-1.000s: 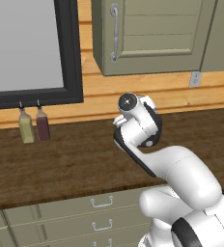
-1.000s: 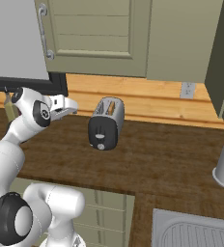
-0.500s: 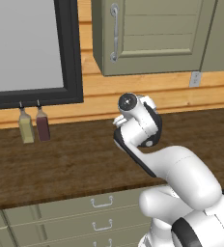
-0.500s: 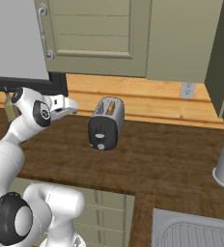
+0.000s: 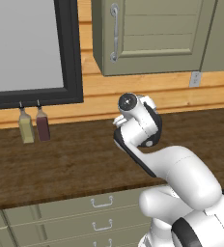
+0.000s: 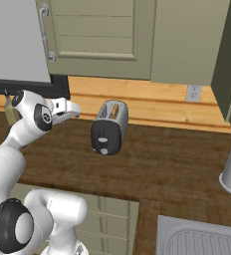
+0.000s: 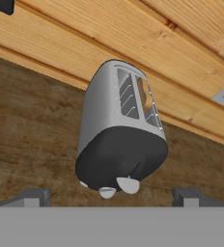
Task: Start the toaster. Once the lever pops up, take the bread to the plate on the dining counter.
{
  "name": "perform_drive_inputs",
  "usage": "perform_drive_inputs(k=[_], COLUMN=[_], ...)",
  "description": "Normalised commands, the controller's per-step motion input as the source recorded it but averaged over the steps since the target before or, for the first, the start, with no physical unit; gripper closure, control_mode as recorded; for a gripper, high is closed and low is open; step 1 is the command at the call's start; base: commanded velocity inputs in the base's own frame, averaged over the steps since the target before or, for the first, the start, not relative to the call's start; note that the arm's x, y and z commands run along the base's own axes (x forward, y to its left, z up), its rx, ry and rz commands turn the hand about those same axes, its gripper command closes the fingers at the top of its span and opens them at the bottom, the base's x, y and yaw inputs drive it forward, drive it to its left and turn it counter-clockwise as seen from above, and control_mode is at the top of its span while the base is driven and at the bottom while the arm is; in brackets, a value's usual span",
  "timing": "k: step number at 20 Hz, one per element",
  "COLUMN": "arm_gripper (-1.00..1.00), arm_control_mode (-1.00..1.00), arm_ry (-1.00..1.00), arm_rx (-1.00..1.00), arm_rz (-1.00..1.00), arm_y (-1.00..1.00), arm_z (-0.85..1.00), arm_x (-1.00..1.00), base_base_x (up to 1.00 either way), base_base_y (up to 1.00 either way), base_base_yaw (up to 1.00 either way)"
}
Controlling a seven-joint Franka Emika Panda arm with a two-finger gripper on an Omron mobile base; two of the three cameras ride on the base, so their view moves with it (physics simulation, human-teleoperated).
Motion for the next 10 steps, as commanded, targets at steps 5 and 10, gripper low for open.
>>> perform_drive_inputs(k=[5,10], arm_gripper=[-1.00,-1.00], arm_control_mode=[-1.00,-1.00], arm_ry=[0.00,0.00], arm_rx=[0.00,0.00], arm_rz=[0.00,0.00], arm_y=[0.00,0.00], arm_z=[0.00,0.00], arm_x=[0.00,0.00], base_base_x=[0.00,0.00], base_base_y=[0.00,0.00], base_base_yaw=[0.00,0.00])
